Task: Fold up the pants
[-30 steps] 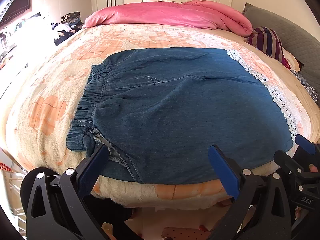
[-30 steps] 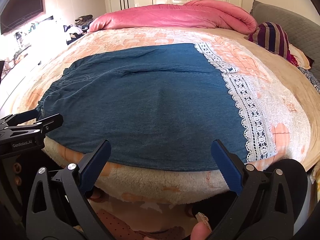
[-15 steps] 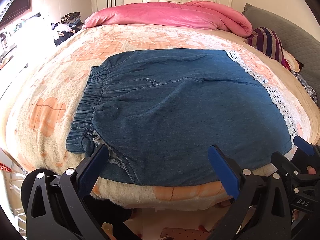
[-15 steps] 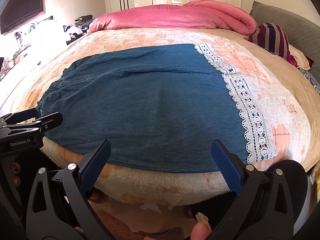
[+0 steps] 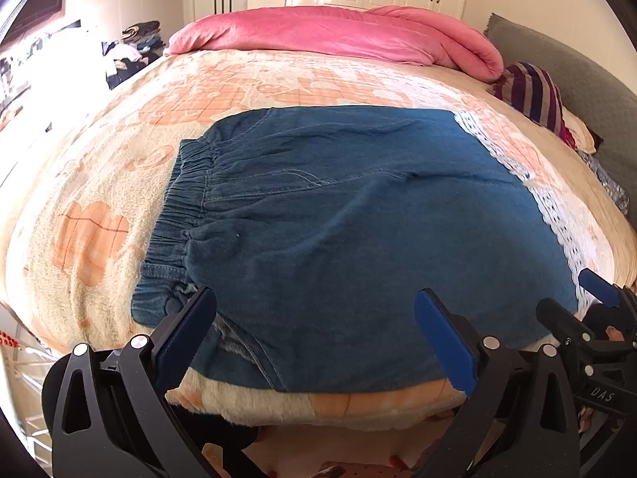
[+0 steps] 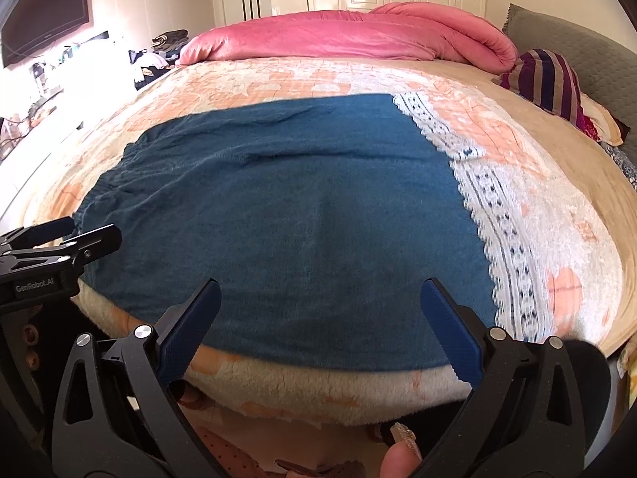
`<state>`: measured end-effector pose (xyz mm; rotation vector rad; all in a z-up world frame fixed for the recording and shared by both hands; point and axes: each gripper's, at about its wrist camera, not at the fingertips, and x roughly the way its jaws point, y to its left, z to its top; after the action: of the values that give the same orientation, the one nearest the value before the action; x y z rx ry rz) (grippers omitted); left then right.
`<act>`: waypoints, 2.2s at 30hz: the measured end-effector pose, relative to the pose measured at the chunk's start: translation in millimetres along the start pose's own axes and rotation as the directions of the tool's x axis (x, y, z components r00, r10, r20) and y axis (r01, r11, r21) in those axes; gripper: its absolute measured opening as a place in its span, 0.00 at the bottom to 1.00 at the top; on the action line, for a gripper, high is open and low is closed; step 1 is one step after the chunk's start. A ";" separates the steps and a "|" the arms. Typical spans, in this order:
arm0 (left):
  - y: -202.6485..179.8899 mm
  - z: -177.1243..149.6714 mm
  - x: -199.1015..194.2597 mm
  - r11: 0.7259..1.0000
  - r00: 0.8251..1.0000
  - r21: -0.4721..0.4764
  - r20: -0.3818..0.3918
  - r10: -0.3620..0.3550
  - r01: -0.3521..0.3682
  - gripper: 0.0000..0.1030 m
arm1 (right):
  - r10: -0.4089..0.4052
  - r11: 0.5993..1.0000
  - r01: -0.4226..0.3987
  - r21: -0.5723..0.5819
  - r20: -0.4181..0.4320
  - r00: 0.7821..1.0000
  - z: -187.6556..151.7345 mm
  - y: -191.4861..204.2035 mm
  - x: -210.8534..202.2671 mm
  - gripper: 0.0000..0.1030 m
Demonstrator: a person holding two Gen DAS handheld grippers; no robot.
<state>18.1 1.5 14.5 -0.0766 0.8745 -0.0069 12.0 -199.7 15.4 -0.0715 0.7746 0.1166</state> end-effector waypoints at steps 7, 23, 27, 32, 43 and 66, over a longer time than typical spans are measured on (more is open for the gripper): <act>16.6 16.5 13.5 0.999 1.000 -0.019 -0.005 0.026 -0.026 0.96 | 0.005 0.999 -0.005 -0.032 -0.002 1.000 27.9 0.3 18.2 0.92; 72.2 70.7 45.7 0.992 0.997 -0.093 -0.011 0.080 -0.080 0.96 | 0.072 0.990 -0.072 -0.123 -0.005 0.997 97.4 25.6 69.4 0.92; 91.4 87.6 57.0 0.987 0.994 -0.119 -0.012 0.110 -0.110 0.96 | 0.085 0.983 -0.086 -0.162 -0.012 0.996 119.1 36.4 86.7 0.92; 117.6 106.9 74.4 0.979 0.991 -0.154 -0.031 0.129 -0.132 0.96 | 0.098 0.969 -0.101 -0.224 -0.023 0.995 142.7 50.3 108.0 0.92; 148.4 135.2 116.5 0.982 0.986 -0.110 -0.076 0.146 -0.154 0.96 | 0.155 0.922 -0.190 -0.336 -0.129 0.980 180.8 84.5 165.8 0.92; 136.4 144.2 151.1 0.998 0.997 0.013 -0.057 -0.054 0.055 0.40 | 0.143 0.733 -0.286 -0.617 -0.272 0.952 214.3 143.2 265.2 0.92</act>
<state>222.1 141.2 -18.7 -0.0874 0.9288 -0.0667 329.6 -14.0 -20.9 -0.6755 0.9212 0.6162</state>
